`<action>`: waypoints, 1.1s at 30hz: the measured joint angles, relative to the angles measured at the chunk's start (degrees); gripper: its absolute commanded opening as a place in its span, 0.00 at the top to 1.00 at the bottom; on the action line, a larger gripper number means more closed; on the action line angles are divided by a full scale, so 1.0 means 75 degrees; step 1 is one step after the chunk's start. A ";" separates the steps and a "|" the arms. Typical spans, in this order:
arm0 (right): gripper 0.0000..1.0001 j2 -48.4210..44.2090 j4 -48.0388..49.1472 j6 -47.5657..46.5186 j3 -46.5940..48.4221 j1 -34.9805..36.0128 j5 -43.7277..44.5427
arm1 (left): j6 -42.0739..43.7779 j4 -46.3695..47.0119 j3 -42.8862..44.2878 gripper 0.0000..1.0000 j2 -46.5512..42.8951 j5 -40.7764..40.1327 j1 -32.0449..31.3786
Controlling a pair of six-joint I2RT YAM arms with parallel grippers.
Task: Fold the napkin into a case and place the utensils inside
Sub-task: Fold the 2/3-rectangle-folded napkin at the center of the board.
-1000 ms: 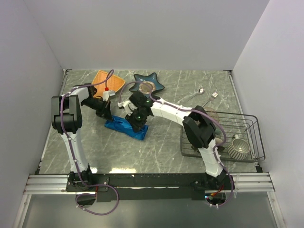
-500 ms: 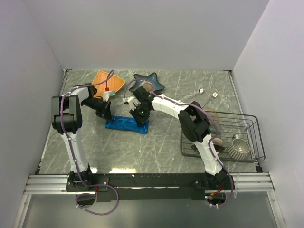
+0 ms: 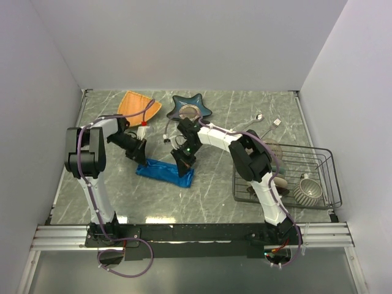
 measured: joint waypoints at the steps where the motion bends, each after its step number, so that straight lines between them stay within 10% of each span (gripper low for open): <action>1: 1.00 -0.0029 -0.0047 0.0023 -0.0134 0.0000 -0.0221 | 0.0044 -0.0020 -0.0082 0.99 -0.0055 -0.0006 -0.0026; 9: 1.00 -0.0315 -0.0271 0.0385 -0.1358 0.0050 -0.1279 | 0.0382 -0.0154 -0.0813 0.99 -0.0495 -0.0122 -0.0557; 16: 0.44 -0.0449 -0.0251 0.1128 -0.1413 0.0000 -0.1411 | 0.0490 -0.0181 -0.0819 0.99 -0.0495 -0.0093 -0.0600; 33: 0.26 -0.1638 0.4103 0.4062 -0.1696 -0.0026 -0.0979 | 0.1236 -0.0560 -0.0632 0.99 -0.0510 0.0143 -0.0557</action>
